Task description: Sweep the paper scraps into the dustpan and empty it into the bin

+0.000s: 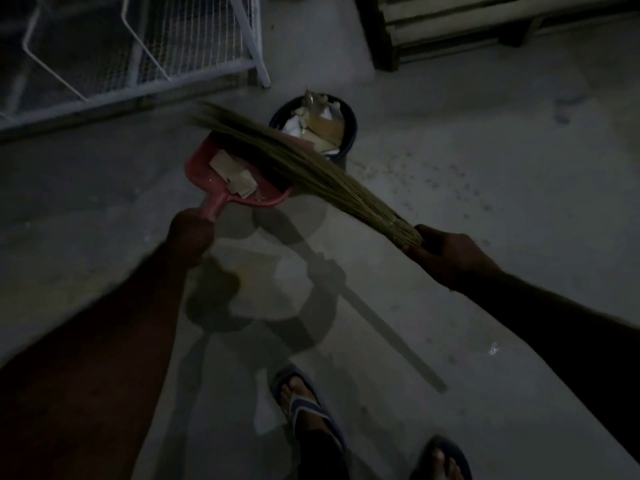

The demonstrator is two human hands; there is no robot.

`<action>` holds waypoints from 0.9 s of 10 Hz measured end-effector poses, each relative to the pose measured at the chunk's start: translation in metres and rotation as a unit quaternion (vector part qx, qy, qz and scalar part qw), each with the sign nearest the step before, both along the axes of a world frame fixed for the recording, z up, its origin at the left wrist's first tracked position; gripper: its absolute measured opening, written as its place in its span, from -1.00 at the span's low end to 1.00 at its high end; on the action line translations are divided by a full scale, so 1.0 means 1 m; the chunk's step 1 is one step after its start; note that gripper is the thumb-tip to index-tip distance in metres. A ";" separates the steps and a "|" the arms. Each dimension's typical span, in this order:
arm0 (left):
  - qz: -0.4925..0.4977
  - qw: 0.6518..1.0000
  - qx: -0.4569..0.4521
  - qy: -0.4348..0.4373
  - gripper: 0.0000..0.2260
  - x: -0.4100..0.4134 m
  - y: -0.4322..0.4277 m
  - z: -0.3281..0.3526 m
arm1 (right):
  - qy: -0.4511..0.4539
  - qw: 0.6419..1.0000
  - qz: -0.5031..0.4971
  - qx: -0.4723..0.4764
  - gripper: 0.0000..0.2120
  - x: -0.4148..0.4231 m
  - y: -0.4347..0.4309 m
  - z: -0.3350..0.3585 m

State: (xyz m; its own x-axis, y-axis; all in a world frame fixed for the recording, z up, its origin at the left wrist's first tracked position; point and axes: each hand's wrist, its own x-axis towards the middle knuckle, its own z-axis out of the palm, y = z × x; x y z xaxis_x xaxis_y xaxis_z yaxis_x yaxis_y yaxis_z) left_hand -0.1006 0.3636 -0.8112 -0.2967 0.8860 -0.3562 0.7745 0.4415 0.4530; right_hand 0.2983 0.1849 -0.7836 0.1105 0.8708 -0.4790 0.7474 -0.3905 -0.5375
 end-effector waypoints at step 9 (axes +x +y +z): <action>-0.226 0.945 0.210 0.107 -0.57 0.170 0.139 0.097 | -0.002 0.976 -0.207 -0.066 -0.69 -0.044 0.094 0.046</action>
State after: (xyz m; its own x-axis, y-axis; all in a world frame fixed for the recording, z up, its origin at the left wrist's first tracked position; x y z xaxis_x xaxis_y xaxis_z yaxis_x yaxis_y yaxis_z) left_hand 0.0693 0.5023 -0.7137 0.1208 0.9894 0.0811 0.9345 -0.1409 0.3268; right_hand 0.2547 0.2794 -0.7376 0.4410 0.6823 -0.5831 0.5130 -0.7247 -0.4600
